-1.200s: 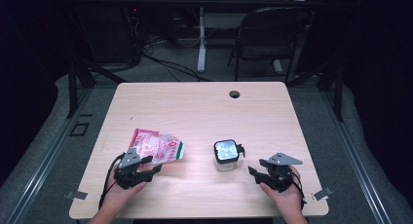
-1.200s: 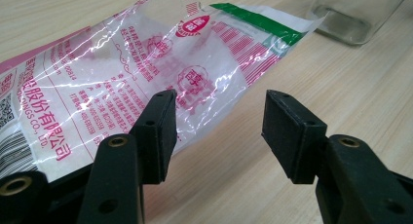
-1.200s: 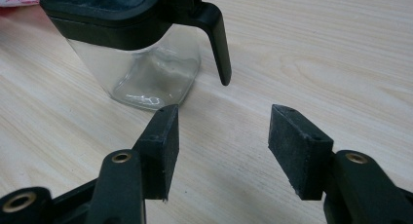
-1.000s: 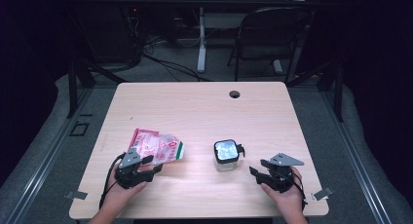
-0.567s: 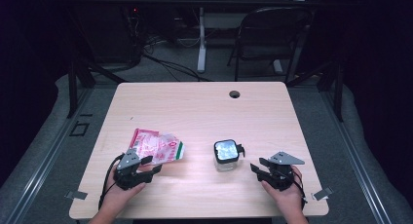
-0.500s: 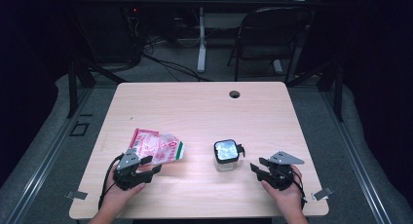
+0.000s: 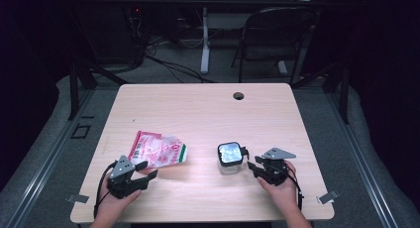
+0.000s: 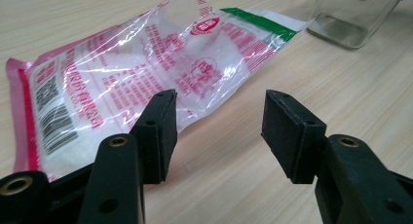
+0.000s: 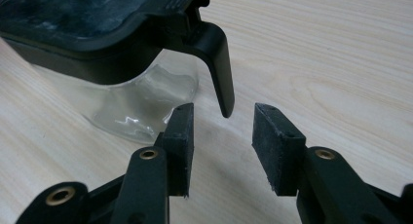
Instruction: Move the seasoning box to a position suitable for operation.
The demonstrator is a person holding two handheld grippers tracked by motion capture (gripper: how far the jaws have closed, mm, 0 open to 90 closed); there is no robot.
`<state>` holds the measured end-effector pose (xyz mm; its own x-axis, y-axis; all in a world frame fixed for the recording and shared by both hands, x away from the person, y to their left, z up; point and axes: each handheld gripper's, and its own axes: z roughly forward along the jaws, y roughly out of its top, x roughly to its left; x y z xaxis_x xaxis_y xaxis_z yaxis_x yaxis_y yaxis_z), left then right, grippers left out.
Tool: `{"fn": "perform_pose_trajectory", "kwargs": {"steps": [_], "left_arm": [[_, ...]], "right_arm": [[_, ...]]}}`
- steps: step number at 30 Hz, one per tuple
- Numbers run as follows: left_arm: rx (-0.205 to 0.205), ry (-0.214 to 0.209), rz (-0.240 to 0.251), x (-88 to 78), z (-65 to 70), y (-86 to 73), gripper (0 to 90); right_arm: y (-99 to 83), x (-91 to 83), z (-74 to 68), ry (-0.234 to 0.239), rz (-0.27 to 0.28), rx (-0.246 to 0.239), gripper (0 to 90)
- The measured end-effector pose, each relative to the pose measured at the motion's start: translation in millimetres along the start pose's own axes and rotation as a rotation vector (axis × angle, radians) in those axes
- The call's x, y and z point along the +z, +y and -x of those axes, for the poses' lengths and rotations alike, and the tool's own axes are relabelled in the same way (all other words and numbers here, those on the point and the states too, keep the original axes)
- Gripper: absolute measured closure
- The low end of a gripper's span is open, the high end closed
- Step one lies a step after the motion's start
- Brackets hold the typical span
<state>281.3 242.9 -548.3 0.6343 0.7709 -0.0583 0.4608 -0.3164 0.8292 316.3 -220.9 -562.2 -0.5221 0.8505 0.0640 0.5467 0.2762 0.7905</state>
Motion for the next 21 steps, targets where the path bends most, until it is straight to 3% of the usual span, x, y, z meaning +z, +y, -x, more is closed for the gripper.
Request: {"fn": "perform_pose_trajectory", "kwargs": {"steps": [11, 21], "left_arm": [[-0.037, 0.053, 0.004, -18.8, -3.9, -11.7, 47.1], [-0.042, 0.064, 0.005, -23.0, -3.8, -16.4, 47.1]], "right_arm": [[11.2, 22.3, -1.8, 0.002, -0.027, -0.023, 59.2], [16.6, 27.9, -1.8, 0.012, -0.032, -0.025, 67.0]]}}
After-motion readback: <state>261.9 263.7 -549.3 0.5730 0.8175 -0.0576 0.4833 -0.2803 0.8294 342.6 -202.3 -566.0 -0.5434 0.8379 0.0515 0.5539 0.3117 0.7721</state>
